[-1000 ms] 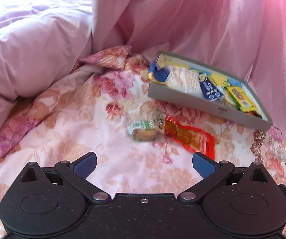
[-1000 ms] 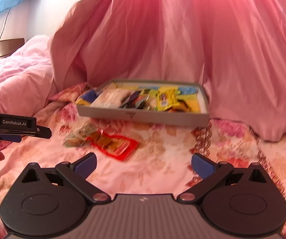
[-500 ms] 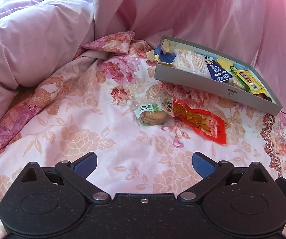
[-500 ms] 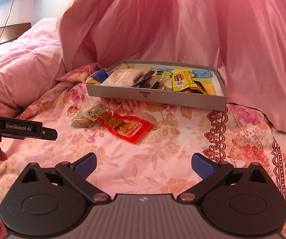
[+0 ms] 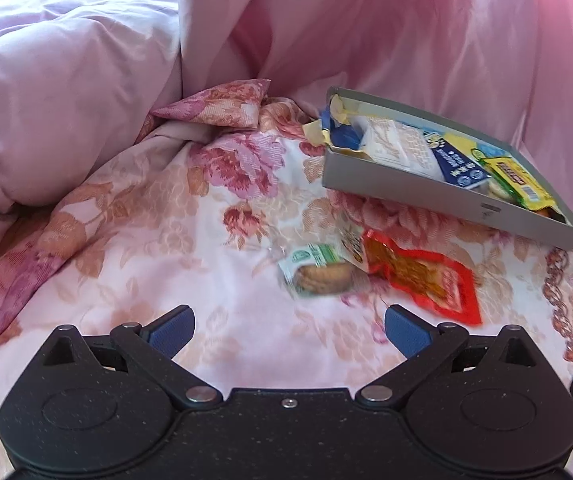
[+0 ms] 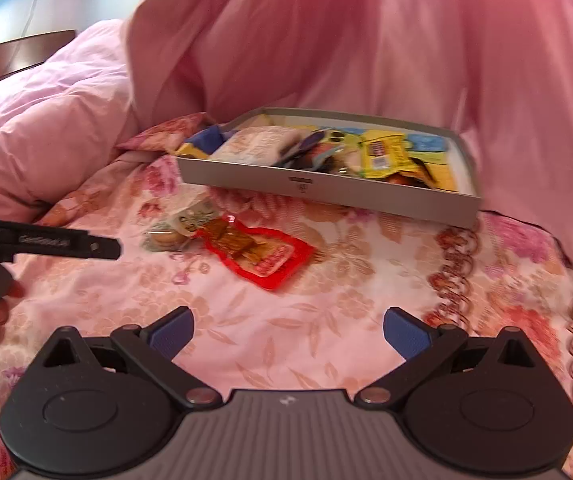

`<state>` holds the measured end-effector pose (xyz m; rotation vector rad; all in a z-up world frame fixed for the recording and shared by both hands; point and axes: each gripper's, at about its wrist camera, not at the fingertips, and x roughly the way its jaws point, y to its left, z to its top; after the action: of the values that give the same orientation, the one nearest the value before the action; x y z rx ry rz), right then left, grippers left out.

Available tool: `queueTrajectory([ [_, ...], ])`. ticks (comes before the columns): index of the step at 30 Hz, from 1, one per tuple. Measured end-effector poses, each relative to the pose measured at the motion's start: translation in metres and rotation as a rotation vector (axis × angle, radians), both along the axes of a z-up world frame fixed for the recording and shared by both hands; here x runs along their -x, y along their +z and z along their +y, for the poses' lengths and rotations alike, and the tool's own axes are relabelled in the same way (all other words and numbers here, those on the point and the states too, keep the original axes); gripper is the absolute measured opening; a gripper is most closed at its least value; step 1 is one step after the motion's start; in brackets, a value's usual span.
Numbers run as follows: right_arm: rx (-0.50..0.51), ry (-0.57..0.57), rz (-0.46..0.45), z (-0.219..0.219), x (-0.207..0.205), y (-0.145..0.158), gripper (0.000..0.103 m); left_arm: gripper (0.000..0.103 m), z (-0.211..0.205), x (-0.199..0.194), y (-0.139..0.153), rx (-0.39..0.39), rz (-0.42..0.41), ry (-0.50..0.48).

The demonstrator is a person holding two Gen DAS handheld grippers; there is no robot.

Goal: Organize snacks
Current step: 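Withdraw both open tools from the tray toward the remaining snacks, then grasp the red tofu strip pack with the right tool while the left tool grasps the round pastry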

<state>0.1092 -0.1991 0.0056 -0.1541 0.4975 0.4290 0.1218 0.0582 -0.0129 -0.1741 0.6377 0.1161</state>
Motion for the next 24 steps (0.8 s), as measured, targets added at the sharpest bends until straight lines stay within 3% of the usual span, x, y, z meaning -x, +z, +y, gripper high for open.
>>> queueTrajectory([
  [13,0.123,0.249,-0.024,0.031,-0.069,0.011,0.103,0.101,0.016,-0.063,-0.009,-0.072,-0.039,-0.247],
  [20,0.183,0.352,-0.021,0.067,-0.107,-0.005,0.103,0.101,0.03,-0.079,-0.007,-0.006,-0.036,-0.326],
  [24,0.189,0.385,0.001,0.081,-0.131,-0.017,0.103,0.101,0.033,-0.082,-0.008,-0.016,-0.05,-0.364],
])
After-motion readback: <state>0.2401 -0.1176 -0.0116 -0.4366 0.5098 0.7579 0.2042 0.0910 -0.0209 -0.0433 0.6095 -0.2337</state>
